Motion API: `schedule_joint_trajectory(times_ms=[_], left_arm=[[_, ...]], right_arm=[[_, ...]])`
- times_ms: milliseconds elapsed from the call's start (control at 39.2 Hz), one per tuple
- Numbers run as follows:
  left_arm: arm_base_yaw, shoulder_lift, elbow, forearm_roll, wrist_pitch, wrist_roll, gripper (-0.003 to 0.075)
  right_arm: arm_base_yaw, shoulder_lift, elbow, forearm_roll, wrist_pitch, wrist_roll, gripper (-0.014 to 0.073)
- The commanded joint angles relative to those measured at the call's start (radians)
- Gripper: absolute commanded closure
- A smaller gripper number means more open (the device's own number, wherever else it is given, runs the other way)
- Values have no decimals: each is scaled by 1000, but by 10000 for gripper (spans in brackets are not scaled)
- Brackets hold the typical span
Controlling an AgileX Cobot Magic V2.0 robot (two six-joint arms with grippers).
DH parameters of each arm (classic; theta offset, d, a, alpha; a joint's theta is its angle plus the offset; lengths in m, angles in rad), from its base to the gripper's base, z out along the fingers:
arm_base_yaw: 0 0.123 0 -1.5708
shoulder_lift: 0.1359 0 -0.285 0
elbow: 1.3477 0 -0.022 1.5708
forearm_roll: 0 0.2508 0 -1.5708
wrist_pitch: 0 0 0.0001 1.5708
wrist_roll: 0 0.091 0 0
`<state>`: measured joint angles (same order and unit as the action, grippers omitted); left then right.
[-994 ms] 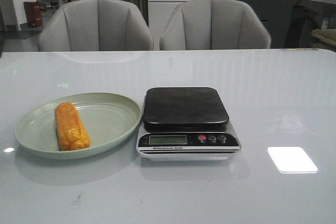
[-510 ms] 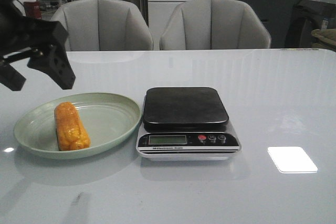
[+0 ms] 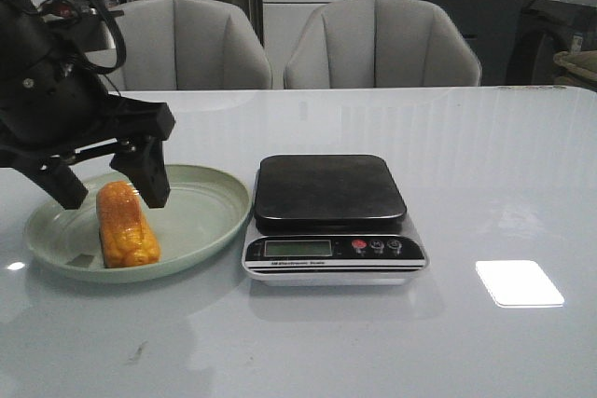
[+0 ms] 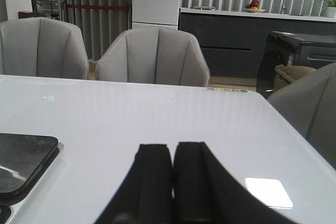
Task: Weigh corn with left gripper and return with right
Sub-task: 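Lower the left gripper onto the corn cob on the plate and grasp it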
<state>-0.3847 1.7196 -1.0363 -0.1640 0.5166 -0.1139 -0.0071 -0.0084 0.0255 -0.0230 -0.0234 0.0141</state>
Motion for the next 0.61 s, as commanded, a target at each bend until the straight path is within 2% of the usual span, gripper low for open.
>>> schedule_joint_trajectory(times_ms=[0,178,280,357,535,586], left_arm=[[-7,-3,-45,-14,-12,-10,145],[-7,46,-62,-14,-3,-10,149],[-7,69,-73,-14,11,-10,208],[-7,75,-73,-16,14,-10,295],[-12,67,-128,-33,57,-10,578],[-17,66,-154,-34,75,-2,615]], right_arm=[[-4,-21,11,-9,-76,-8,442],[-4,-21,11,-9,-76,-8,442],[-4,-21,11,-9,-76,-8,442],[-4,-21,11,-9,-76,-8,442],[-4,-21,11,-9,-76,-8,442],[-4,-21,11,-9,-76,-8,442]])
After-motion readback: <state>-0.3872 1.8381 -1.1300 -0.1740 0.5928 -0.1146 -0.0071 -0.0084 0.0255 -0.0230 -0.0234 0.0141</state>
